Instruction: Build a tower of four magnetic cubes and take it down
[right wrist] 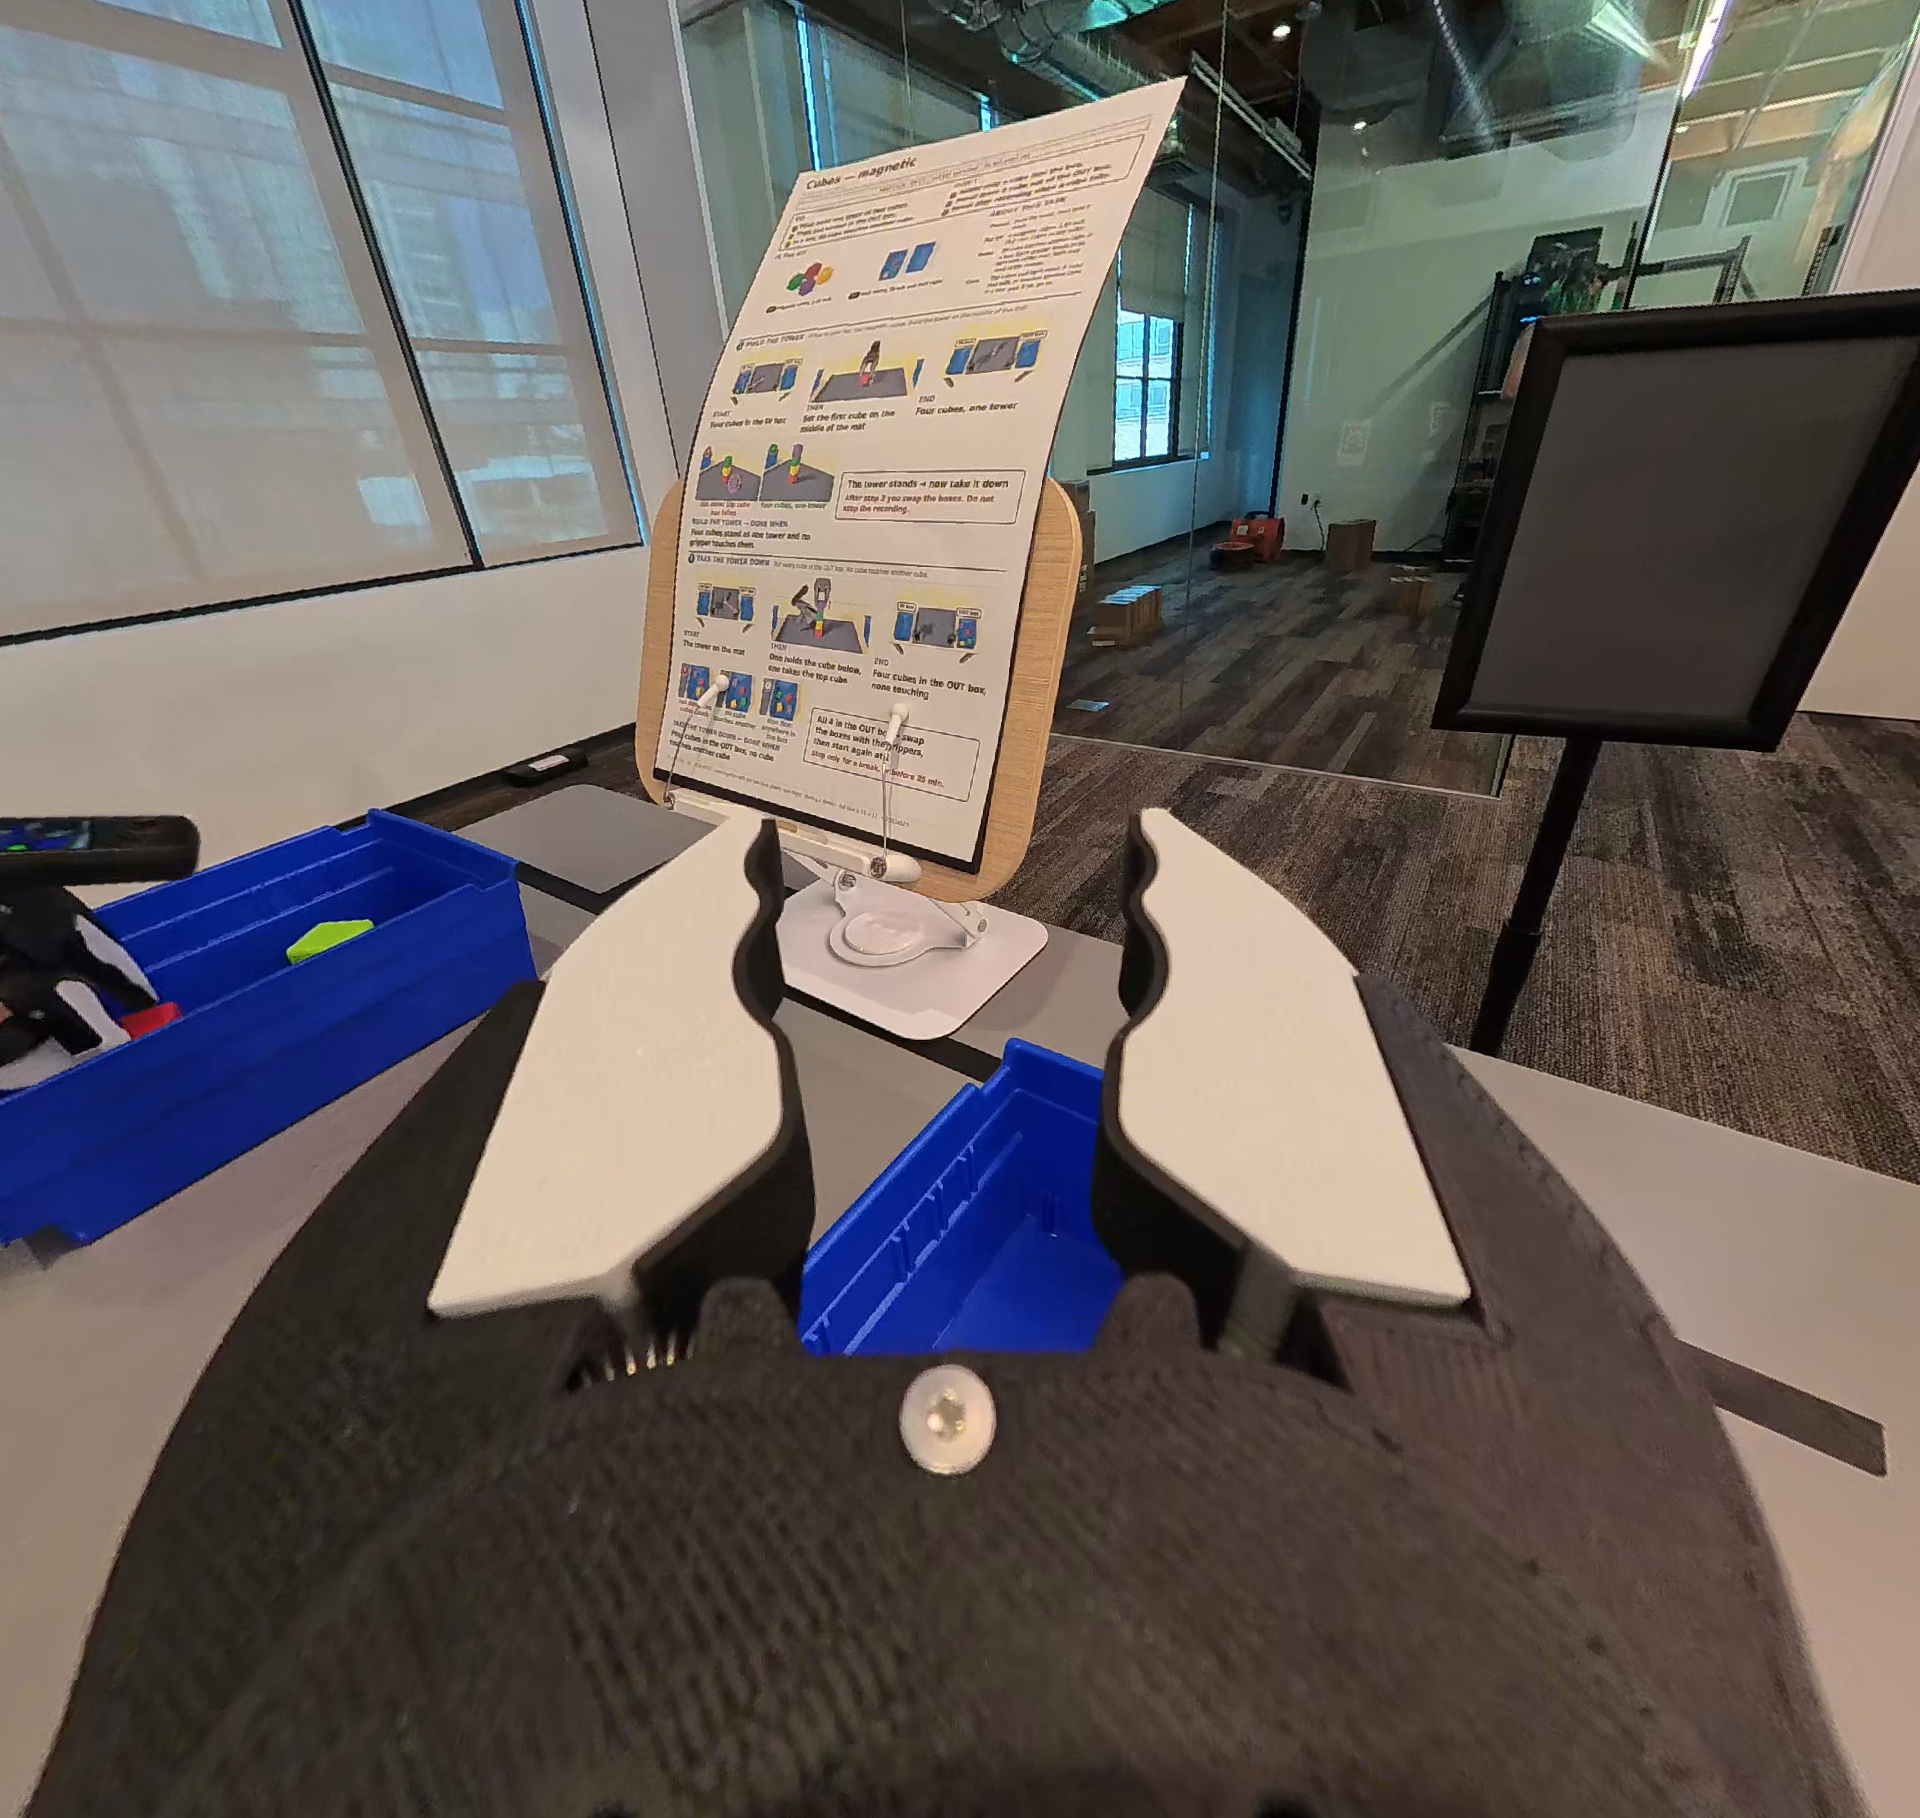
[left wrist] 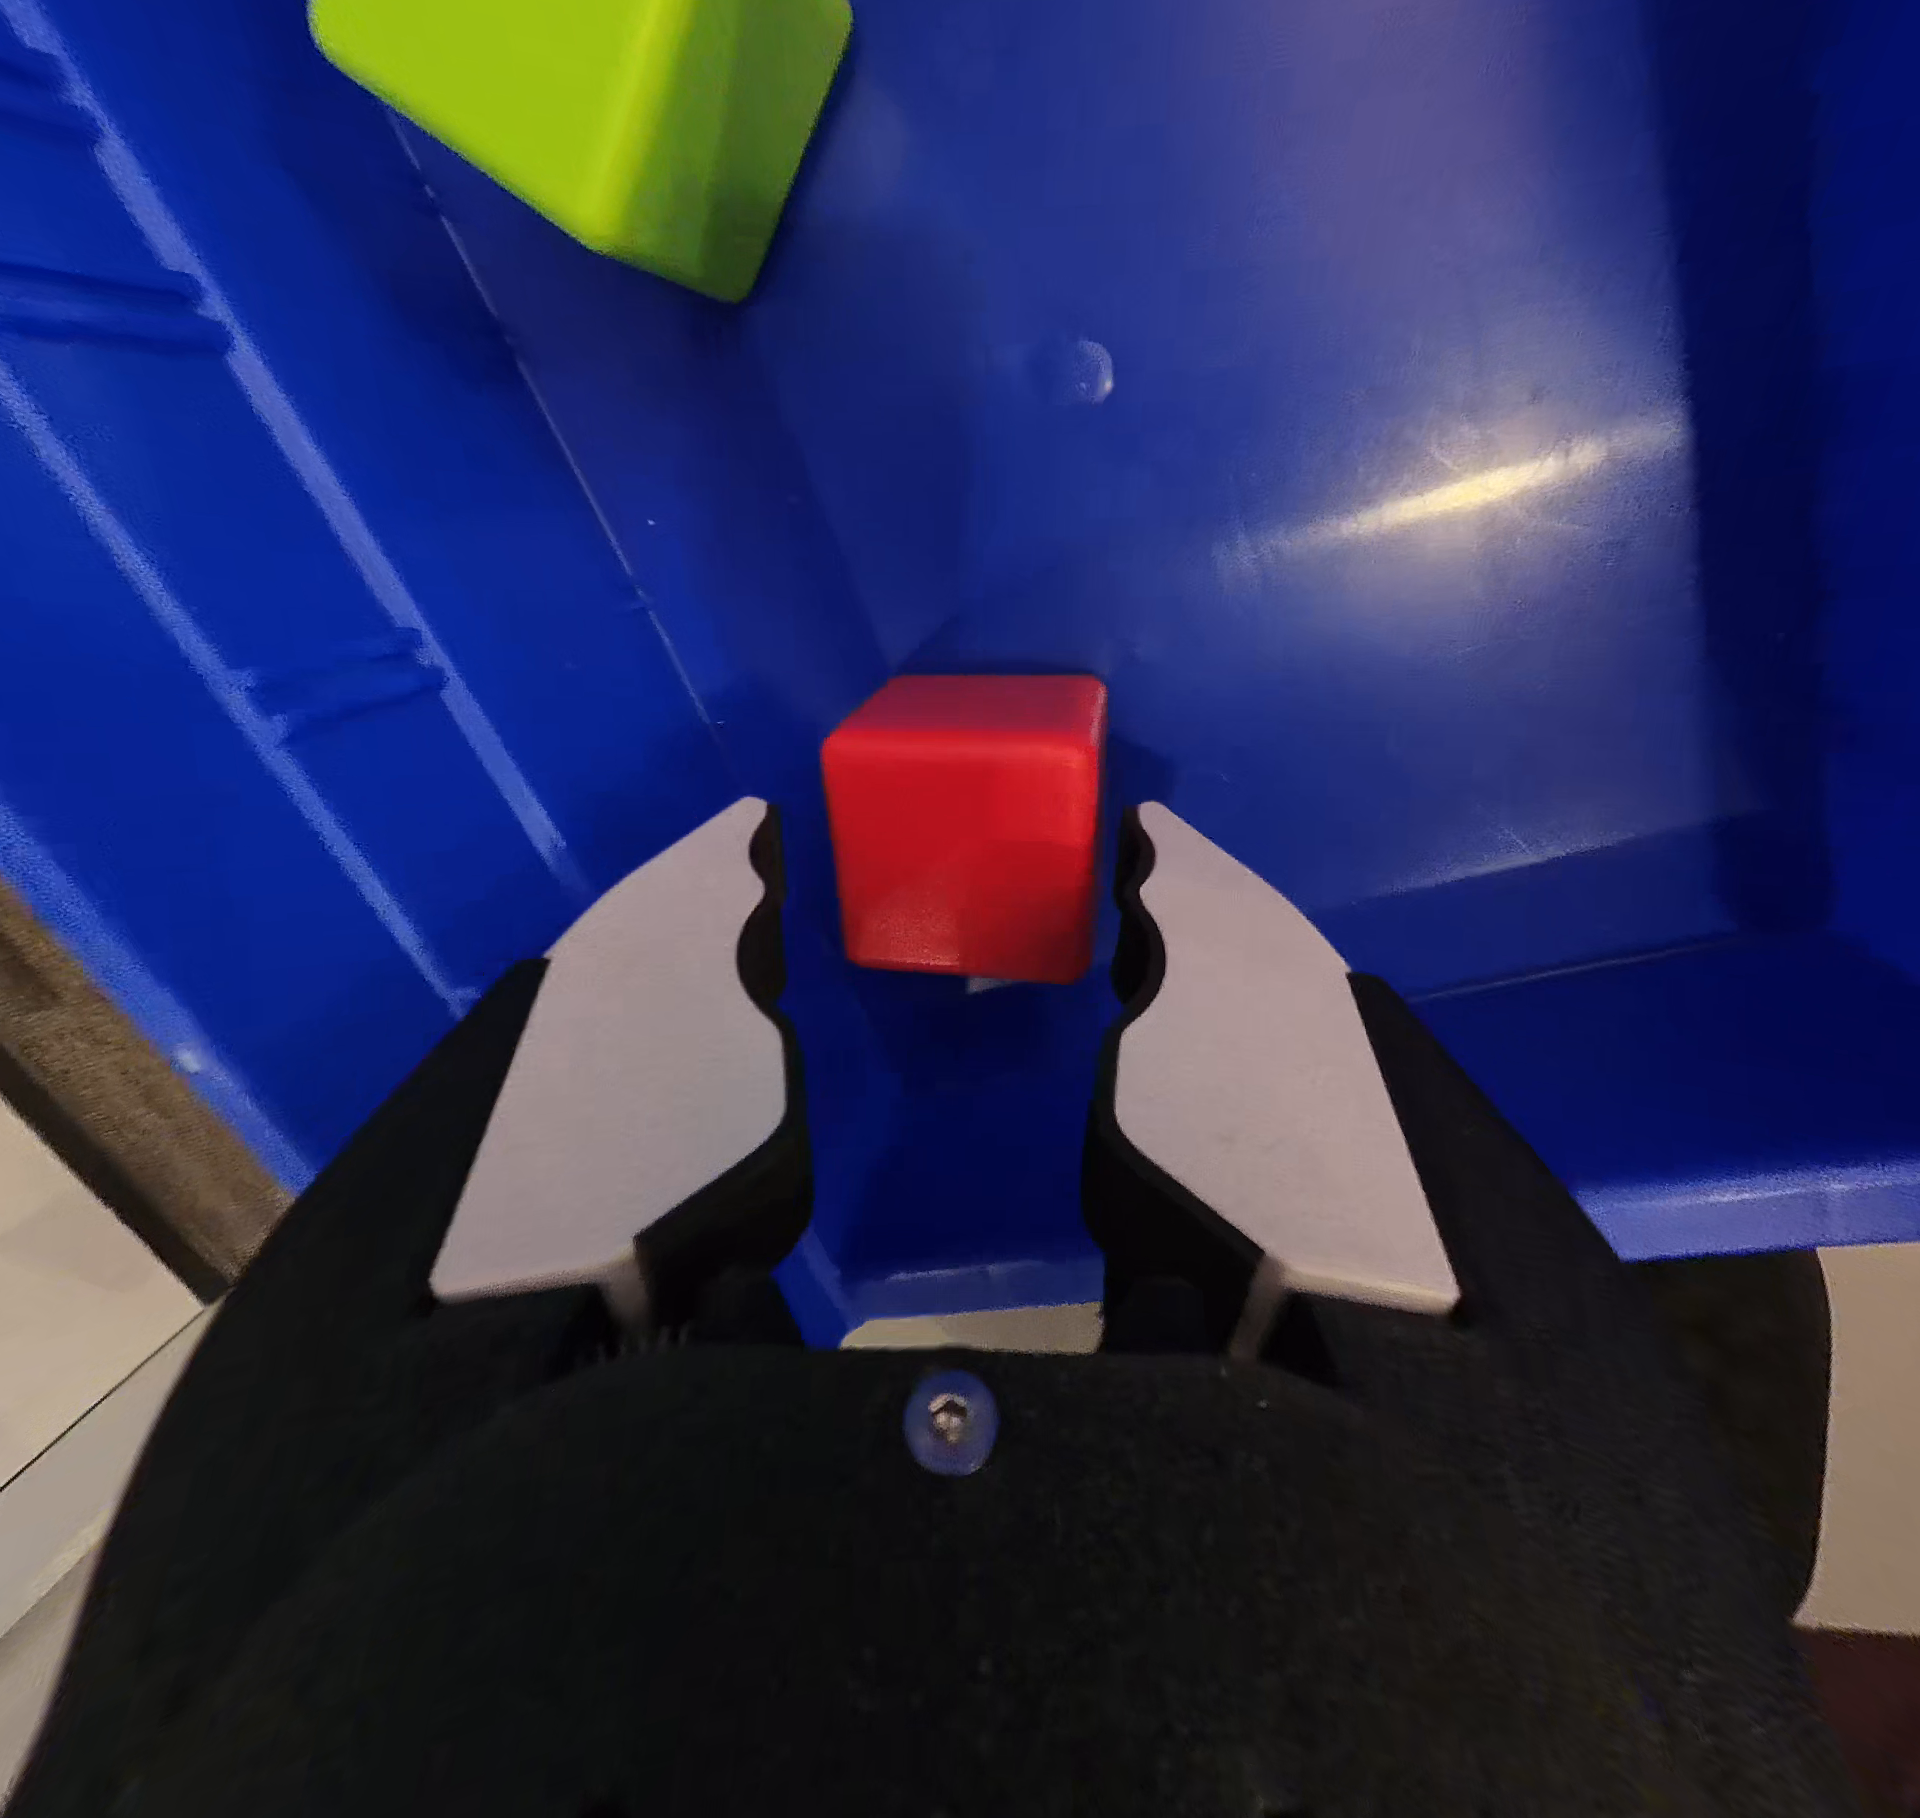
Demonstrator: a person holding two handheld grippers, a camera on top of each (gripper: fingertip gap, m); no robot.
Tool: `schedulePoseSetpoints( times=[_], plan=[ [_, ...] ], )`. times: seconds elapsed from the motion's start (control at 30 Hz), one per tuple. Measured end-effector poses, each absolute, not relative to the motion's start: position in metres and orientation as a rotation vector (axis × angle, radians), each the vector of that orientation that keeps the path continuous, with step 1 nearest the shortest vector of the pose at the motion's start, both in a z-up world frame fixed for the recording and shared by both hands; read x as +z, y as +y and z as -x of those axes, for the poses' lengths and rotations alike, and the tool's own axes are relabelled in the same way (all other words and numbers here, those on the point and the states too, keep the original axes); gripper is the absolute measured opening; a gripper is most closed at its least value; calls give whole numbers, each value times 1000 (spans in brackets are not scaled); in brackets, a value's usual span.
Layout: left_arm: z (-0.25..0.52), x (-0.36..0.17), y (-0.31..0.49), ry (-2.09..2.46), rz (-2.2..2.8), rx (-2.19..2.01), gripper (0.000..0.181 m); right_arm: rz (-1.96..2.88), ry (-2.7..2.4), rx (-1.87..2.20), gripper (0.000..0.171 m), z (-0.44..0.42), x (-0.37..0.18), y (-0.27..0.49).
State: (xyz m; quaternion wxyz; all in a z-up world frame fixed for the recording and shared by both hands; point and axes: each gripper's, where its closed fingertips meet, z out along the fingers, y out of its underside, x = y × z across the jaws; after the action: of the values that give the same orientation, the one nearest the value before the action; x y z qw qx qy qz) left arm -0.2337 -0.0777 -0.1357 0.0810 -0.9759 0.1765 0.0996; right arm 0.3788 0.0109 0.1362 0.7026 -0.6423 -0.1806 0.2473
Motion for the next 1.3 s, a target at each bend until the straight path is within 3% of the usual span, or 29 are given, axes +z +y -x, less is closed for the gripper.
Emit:
schedulePoseSetpoints(
  times=[0.27,0.43,0.6,0.7,0.93,1.3],
  plan=[
    [231,-145,-81,601,2951,211,51,1425,-394,556,63,-383,137,11],
    [217,-92,-75,606,2813,186,51,1430,-386,555,63,-385,135,13],
    [124,-2,-64,886,2449,47,51,1448,-393,546,63,-383,131,17],
    [37,18,-71,1166,2253,-141,51,1453,-407,547,63,-378,130,17],
    [-67,-40,-57,1516,2159,-203,50,1464,-438,551,63,-373,127,15],
    [-94,-96,-41,1742,2167,-143,50,1438,-380,595,63,-390,129,12]
  ],
)
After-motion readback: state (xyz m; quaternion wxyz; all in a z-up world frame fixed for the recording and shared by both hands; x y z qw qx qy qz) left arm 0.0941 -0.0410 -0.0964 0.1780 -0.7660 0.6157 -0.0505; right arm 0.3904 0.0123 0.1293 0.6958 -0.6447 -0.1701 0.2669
